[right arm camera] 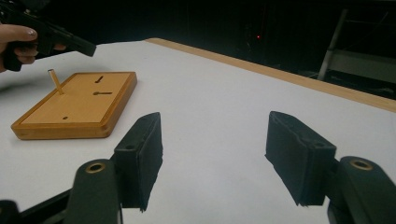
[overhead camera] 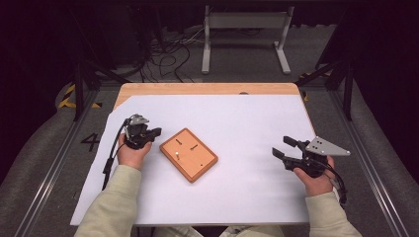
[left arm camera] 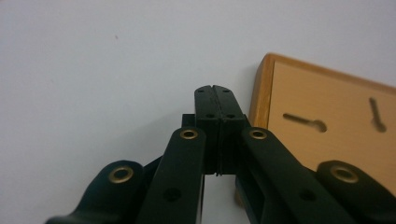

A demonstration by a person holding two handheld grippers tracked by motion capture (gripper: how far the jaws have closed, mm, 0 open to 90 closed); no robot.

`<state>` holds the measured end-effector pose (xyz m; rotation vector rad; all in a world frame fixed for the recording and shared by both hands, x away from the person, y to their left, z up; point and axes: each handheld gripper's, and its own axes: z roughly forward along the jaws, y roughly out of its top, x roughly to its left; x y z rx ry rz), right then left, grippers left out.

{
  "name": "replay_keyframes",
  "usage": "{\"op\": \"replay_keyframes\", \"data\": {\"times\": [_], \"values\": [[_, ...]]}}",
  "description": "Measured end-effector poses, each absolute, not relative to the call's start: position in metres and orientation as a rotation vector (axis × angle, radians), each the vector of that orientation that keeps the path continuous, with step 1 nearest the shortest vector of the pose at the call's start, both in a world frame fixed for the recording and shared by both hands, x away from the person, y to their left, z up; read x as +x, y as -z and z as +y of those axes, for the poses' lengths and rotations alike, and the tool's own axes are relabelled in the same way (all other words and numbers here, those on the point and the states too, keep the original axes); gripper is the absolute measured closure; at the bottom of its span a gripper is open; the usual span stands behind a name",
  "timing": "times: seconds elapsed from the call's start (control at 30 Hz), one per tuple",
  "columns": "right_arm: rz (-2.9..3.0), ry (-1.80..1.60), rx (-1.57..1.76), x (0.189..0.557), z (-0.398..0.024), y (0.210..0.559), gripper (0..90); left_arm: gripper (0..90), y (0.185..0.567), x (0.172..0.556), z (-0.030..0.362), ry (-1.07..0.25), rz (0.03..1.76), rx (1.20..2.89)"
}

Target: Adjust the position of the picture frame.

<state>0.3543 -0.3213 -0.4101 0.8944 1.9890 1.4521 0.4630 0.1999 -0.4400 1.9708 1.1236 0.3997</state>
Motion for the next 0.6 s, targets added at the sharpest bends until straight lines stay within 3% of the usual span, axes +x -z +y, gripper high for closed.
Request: {"op": "replay_keyframes", "data": {"times": [0.4,0.6], "values": [[1.996,-1.459,0.892,0.353,-0.320,0.410,36.3,89.9,0.458,0.472,0.194,-0.244,1.127,2.104],[1.995,-1.462,0.893,0.353,-0.321,0.410,36.2,90.0,0.458,0.472,0.193,-0.241,1.108,2.132]]}}
